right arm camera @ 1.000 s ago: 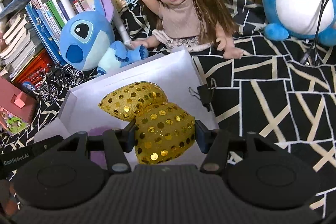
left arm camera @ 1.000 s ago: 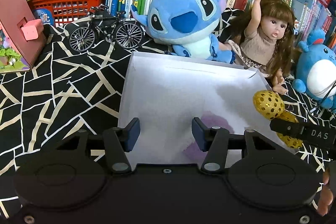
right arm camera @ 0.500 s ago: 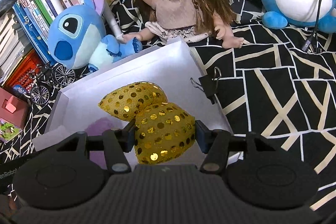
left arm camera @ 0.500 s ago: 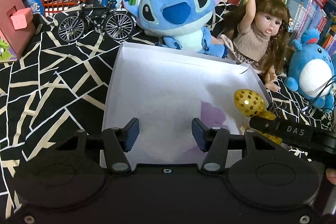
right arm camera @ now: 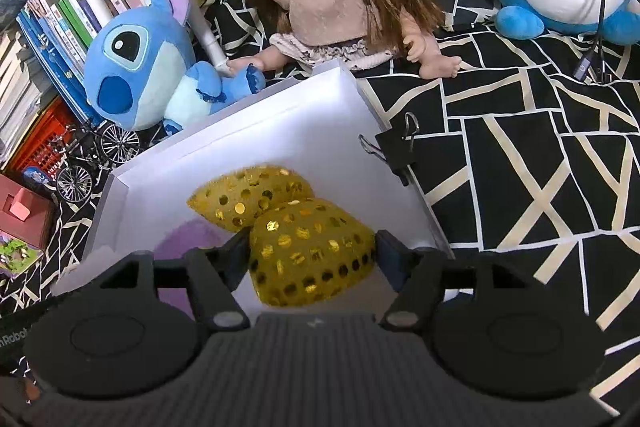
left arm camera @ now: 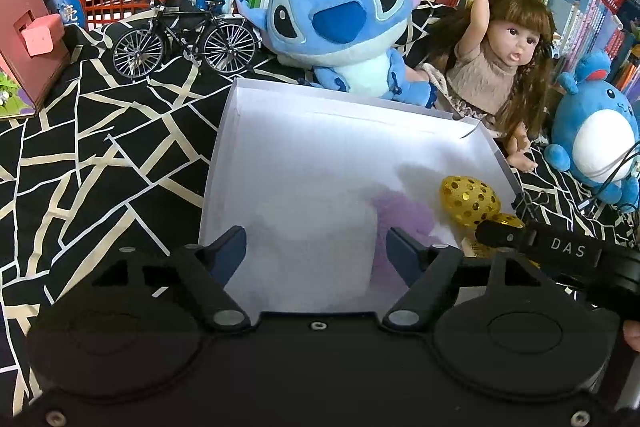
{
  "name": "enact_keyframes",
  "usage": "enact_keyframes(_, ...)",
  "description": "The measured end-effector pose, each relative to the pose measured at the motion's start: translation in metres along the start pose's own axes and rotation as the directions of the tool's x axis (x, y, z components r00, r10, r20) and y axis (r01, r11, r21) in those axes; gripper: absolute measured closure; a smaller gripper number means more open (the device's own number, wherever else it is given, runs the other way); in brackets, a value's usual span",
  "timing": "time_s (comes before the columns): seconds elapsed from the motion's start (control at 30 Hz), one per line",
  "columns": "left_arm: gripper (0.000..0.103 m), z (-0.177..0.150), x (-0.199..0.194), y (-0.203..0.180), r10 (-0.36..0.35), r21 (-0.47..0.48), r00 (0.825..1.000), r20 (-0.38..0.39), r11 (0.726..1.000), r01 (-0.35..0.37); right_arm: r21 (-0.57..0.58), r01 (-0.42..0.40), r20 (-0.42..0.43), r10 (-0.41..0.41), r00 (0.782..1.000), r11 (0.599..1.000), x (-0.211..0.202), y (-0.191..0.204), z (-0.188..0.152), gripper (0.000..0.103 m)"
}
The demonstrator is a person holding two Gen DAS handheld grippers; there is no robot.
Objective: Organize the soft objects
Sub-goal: 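Open the right gripper to release the gold heart in the box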
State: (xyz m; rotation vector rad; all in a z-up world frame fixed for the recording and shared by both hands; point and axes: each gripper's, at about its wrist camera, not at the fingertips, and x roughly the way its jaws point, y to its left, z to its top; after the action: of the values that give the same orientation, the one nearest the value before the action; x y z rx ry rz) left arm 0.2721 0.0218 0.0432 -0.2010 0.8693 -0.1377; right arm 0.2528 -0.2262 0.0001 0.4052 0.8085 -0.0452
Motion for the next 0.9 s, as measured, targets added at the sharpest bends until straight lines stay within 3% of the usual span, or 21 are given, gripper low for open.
enact_keyframes(0.2,0.024,-0.002,-0.004,0.001,-0.003,-0.006,1.0,0.004,1.0,0.003,-0.005,-0.017,0.012,0.017,1.0,1.0,-0.006,-0.001,0.0,0.021)
enact_keyframes(0.9,0.016,-0.027,-0.052,-0.005,-0.054,0.032,0.996,0.077,0.998,0.052,-0.136,-0.072,0.082,0.083,0.993,0.988,-0.048,0.001,-0.02,0.016)
